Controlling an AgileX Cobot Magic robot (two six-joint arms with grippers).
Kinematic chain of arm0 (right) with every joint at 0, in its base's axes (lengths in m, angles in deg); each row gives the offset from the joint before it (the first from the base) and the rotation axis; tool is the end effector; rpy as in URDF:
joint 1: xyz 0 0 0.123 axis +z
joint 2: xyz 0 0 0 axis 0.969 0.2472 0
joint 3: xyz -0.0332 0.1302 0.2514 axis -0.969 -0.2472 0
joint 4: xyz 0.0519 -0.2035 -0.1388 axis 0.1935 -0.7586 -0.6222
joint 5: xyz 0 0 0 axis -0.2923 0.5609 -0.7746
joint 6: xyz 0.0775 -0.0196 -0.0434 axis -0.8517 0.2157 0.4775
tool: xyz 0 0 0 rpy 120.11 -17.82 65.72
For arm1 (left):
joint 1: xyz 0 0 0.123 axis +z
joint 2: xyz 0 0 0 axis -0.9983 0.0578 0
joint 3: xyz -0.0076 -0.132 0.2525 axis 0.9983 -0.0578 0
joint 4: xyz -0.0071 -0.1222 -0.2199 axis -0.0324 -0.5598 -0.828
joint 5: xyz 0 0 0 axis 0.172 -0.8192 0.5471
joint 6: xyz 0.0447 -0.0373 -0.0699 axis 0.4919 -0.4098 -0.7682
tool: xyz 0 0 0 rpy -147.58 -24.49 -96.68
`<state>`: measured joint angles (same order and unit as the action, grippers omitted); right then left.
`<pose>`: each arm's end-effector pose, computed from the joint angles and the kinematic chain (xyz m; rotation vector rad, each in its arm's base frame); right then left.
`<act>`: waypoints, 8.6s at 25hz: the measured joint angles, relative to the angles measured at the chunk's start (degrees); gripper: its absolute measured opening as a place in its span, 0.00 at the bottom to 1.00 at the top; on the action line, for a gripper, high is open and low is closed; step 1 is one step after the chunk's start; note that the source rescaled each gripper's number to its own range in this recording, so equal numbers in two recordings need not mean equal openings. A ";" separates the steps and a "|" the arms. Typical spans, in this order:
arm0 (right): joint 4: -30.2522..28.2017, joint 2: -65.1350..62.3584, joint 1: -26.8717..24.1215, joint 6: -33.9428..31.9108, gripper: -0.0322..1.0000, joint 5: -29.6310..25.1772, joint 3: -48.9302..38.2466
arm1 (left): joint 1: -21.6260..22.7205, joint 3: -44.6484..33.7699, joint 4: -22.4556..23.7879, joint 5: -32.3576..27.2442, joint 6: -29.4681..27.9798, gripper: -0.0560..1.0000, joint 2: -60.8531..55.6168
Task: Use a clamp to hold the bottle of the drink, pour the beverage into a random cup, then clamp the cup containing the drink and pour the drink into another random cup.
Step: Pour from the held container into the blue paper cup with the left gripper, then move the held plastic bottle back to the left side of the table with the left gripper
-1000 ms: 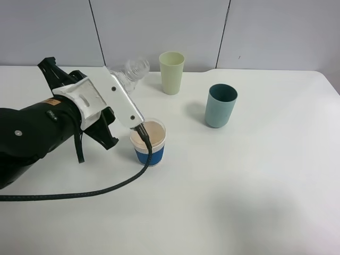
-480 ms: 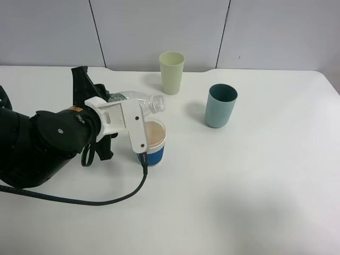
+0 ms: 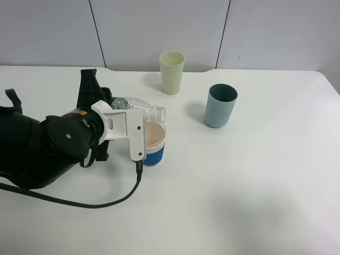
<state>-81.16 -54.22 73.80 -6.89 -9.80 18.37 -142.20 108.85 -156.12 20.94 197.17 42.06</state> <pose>-0.0062 0.0010 0.2786 0.0175 2.0413 -0.0193 0.2094 -0.1794 0.1611 1.4740 1.5926 1.0068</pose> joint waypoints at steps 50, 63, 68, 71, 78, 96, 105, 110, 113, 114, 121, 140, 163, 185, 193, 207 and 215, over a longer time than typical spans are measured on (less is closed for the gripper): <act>0.00 0.00 0.00 0.00 1.00 0.00 0.00 | 1.16 0.00 1.26 11.84 13.70 0.13 0.17; 0.00 0.00 0.00 0.00 1.00 0.00 0.00 | 1.16 0.00 1.14 13.48 13.98 0.13 0.17; 0.00 0.00 0.00 0.00 1.00 0.00 0.00 | 1.16 0.00 1.14 13.97 13.97 0.13 0.17; 0.00 0.00 0.00 0.00 1.00 0.00 0.00 | 1.16 0.00 1.14 14.33 14.29 0.13 0.17; 0.00 0.00 0.00 0.00 1.00 0.00 0.00 | 1.16 0.00 1.14 14.80 14.62 0.13 0.17; 0.00 0.00 0.00 0.00 1.00 0.00 0.00 | 1.16 0.00 1.09 16.28 14.62 0.13 0.17; 0.00 0.00 0.00 0.00 1.00 0.00 0.00 | 1.16 0.00 1.09 16.28 18.07 0.13 0.17; 0.00 0.00 0.00 0.00 1.00 0.00 0.00 | 1.16 0.00 1.09 16.28 19.50 0.13 0.17; 0.00 0.00 0.00 0.00 1.00 0.00 0.00 | 1.16 0.00 1.09 16.28 19.89 0.13 0.17; 0.00 0.00 0.00 0.00 1.00 0.00 0.00 | 1.16 0.00 1.09 16.28 20.21 0.13 0.17; 0.00 0.00 0.00 0.00 1.00 0.00 0.00 | 1.16 0.00 1.09 16.28 23.97 0.13 0.17; 0.00 0.00 0.00 0.00 1.00 0.00 0.00 | 1.16 0.00 5.24 16.35 28.45 0.13 0.17; 0.00 0.00 0.00 0.00 1.00 0.00 0.00 | 1.16 0.00 13.79 16.35 37.78 0.13 0.17; 0.00 0.00 0.00 0.00 1.00 0.00 0.00 | 1.16 0.00 14.49 15.23 2.13 0.13 -1.81; 0.00 0.00 0.00 0.00 1.00 0.00 0.00 | 6.63 -0.38 17.83 4.93 -27.78 0.13 -8.46; 0.00 0.00 0.00 0.00 1.00 0.00 0.00 | 27.85 -6.74 57.39 -4.24 -95.64 0.13 -12.31; 0.00 0.00 0.00 0.00 1.00 0.00 0.00 | 43.05 -6.77 82.41 -4.84 -128.94 0.13 -10.85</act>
<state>-81.16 -54.22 73.80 -6.89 -9.80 18.37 -99.15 102.08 -73.71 16.10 68.23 31.21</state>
